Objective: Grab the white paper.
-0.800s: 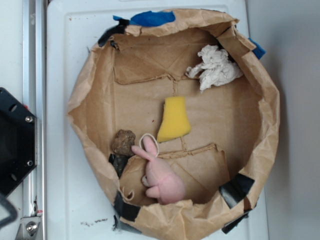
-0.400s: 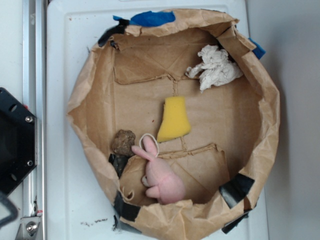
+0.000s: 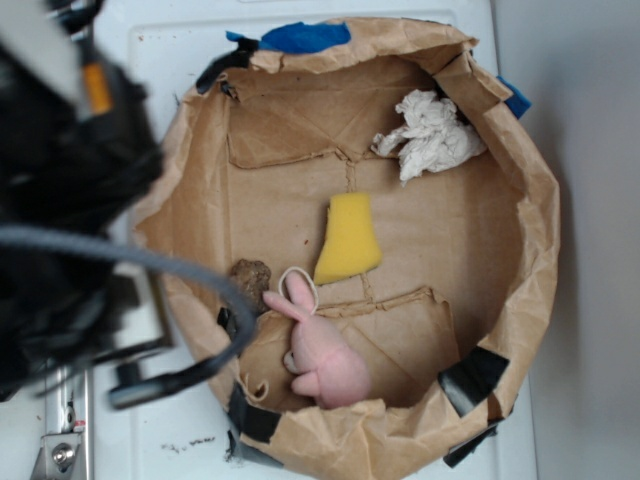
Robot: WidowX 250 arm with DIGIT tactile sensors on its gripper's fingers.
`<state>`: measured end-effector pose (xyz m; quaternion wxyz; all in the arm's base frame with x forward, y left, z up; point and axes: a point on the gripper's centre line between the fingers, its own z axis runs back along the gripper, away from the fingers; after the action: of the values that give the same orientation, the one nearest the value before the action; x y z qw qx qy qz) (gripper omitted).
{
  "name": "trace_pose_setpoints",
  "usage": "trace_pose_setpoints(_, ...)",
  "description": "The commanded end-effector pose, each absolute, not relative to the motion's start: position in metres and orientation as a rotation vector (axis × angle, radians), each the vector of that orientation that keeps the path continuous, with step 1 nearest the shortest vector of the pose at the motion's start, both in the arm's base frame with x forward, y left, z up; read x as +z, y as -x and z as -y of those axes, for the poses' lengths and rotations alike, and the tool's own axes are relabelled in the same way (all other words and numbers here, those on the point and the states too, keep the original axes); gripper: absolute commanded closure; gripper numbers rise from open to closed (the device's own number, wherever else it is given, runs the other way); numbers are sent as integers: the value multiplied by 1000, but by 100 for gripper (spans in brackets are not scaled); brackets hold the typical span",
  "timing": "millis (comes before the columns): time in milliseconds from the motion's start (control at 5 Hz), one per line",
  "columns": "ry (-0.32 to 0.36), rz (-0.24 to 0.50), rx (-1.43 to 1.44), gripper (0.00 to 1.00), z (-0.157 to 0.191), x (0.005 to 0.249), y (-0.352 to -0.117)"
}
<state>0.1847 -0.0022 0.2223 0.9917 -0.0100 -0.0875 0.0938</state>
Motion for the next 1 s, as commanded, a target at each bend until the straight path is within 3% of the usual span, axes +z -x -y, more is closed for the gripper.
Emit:
trace_pose_setpoints(0,90,335,316,0,-22,224,-240)
trace_pose_setpoints(600,90,335,316,0,-22,224,-240)
trace_pose_setpoints(800,47,265,328,0,-54,174,-277)
